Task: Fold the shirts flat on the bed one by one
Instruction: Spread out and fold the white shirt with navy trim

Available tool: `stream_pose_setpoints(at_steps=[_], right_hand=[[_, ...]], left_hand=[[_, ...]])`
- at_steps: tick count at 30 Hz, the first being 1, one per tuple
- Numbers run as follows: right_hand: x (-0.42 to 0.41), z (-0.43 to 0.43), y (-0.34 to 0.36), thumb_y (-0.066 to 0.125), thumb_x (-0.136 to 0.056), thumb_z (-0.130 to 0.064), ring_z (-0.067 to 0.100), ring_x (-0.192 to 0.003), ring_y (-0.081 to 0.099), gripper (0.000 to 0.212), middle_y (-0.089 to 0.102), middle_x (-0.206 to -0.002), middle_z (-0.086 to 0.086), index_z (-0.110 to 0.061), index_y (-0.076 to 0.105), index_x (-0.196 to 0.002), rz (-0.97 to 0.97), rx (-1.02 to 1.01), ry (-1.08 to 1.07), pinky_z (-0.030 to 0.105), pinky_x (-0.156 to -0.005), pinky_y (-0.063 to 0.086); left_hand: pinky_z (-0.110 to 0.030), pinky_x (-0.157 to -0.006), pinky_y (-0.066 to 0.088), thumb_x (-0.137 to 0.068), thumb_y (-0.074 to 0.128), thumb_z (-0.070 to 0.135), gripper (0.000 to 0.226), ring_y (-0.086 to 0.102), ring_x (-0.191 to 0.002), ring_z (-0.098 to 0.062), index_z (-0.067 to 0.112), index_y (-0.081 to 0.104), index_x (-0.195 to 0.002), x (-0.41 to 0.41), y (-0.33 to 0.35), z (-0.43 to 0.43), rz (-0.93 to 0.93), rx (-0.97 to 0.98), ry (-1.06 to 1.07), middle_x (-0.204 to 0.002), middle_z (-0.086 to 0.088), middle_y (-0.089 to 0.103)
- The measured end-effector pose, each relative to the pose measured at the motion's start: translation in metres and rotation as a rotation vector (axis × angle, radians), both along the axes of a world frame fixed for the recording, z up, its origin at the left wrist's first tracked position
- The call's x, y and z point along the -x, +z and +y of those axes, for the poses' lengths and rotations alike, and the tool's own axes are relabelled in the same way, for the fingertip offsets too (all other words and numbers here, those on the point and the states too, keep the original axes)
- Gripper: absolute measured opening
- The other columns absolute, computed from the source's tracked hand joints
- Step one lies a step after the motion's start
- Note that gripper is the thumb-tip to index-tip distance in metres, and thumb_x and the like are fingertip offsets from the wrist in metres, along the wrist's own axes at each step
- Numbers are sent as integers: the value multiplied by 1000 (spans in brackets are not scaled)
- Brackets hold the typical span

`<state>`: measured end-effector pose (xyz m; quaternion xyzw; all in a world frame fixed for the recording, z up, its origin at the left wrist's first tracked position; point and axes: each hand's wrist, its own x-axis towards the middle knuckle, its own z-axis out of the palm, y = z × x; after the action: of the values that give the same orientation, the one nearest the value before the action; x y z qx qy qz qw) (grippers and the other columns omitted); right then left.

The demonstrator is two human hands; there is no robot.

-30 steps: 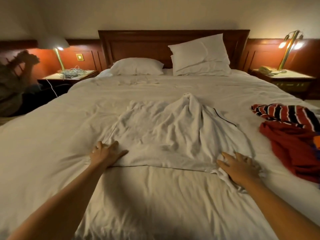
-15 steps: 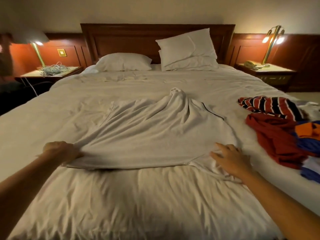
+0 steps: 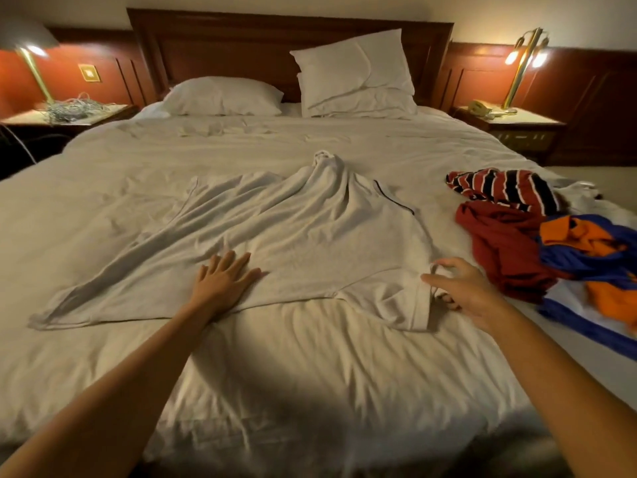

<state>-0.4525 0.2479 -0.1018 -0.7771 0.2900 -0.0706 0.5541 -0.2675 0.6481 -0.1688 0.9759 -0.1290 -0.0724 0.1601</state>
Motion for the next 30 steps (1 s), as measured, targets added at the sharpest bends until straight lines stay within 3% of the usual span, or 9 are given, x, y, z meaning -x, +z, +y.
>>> stream_pose_setpoints(at_steps=[5, 9, 11, 13, 15, 19, 25, 27, 30], right_hand=[[32, -23, 36, 80, -81, -22, 11, -43, 43, 32, 67, -72, 6, -7, 64, -105, 93, -165, 209, 23, -38, 32], [46, -51, 46, 86, -72, -41, 28, -92, 65, 47, 65, -106, 11, -15, 59, -100, 585, 763, 412, 34, -71, 51], [48, -51, 38, 84, -62, -61, 20, -118, 48, 67, 47, -125, -6, -37, 54, -118, 473, 974, 516, 39, -98, 42], [46, -35, 28, 73, -51, -79, 2, -131, 26, 79, 35, -131, -23, -54, 52, -123, 208, 926, 714, 34, -113, 21], [40, -19, 14, 65, -52, -84, -9, -130, 21, 75, 34, -130, -33, -56, 56, -121, 91, 990, 850, 24, -107, 12], [25, 4, 10, 80, -72, -51, -5, -88, 53, 22, 60, -89, -21, -37, 69, -84, -38, 988, 890, 25, -82, 39], [17, 49, 41, 74, -80, -55, 10, -79, 72, 27, 76, -90, -7, -28, 79, -81, 332, 288, 1162, 21, -65, 54], [7, 49, 46, 71, -84, -55, 17, -76, 74, 33, 77, -92, -3, -24, 79, -81, 387, 265, 1108, 22, -61, 55], [-13, 39, 33, 68, -88, -51, 10, -78, 71, 27, 75, -88, -7, -26, 77, -84, 137, 468, 754, 25, -68, 53]], left_hand=[[-44, -123, 3, -93, 31, 73, 70, 5, -154, -26, 43, 23, -155, 2, -5, -6, -46, 22, 29, -167, 3, 11], [-44, -123, 4, -94, 31, 72, 69, 5, -154, -26, 43, 23, -155, 1, -4, -4, -43, 31, 32, -167, 3, 11], [-44, -124, 3, -93, 31, 72, 69, 5, -154, -25, 42, 23, -155, 2, -4, -4, -39, 31, 28, -167, 3, 11], [-44, -124, 3, -94, 31, 72, 69, 4, -154, -25, 42, 22, -156, 3, -3, -4, -38, 38, 21, -167, 3, 10], [-43, -124, 3, -95, 32, 70, 68, 4, -154, -24, 41, 22, -156, 4, -2, -5, -38, 41, 17, -167, 2, 10], [-44, -124, 4, -97, 32, 67, 66, 5, -154, -25, 39, 22, -156, 7, 1, -5, -34, 43, 12, -167, 1, 10], [-43, -124, 6, -95, 33, 69, 67, 7, -154, -23, 41, 25, -155, 8, 2, -5, -45, 46, 28, -167, 2, 14], [-43, -124, 5, -94, 33, 70, 68, 7, -154, -23, 41, 25, -155, 9, 2, -5, -40, 49, 26, -167, 3, 14], [-42, -124, 5, -94, 33, 70, 67, 7, -154, -23, 41, 24, -155, 10, 2, -6, -39, 43, 30, -166, 3, 14]])
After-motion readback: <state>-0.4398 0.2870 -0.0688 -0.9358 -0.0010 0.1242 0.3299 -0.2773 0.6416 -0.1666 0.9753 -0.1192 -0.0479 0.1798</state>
